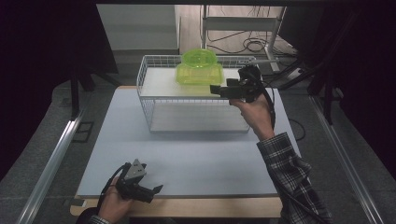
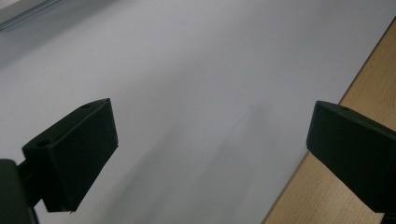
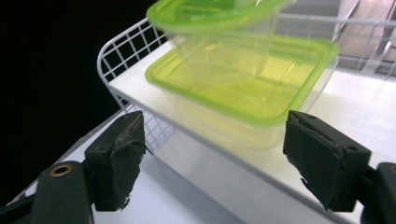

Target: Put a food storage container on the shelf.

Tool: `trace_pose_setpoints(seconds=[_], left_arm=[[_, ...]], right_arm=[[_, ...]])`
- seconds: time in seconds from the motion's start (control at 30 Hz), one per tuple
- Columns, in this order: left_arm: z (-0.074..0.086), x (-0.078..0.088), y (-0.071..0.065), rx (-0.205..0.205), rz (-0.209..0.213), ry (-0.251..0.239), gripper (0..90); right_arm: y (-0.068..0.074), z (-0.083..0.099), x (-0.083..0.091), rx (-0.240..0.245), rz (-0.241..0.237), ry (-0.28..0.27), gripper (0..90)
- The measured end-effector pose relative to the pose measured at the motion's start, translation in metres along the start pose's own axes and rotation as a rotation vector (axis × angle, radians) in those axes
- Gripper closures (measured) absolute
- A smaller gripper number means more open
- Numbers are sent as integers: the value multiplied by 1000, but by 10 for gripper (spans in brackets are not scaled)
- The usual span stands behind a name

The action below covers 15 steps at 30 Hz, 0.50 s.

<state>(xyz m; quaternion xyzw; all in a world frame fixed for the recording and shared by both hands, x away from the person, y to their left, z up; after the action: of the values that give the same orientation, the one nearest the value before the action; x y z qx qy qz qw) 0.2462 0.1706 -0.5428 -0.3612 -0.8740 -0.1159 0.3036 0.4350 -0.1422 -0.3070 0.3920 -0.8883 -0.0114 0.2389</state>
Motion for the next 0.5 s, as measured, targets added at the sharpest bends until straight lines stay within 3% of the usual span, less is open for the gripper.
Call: trace_pose_setpoints(seconds=[0.2, 0.5], left_arm=[[0, -1, -1, -11, -5, 9, 18], [1, -1, -1, -20, -7, 15, 17]], right_arm=[[4, 19, 0, 53, 3, 34, 148], [4, 54, 3, 76, -33, 103, 74]])
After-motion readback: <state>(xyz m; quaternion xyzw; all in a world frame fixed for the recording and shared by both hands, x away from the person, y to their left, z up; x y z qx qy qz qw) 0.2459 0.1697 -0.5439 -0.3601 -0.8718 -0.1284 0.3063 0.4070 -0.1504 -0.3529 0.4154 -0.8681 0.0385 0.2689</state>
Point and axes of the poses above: each handheld gripper's, and its own axes: x roughly backward along the jaws, z roughly out of its underside, y roughly to its left, the point moved 2 cm from there along -x, roughly forward along the jaws, and after that the axes turned 4 degrees about -y, right-handed, at the moved point
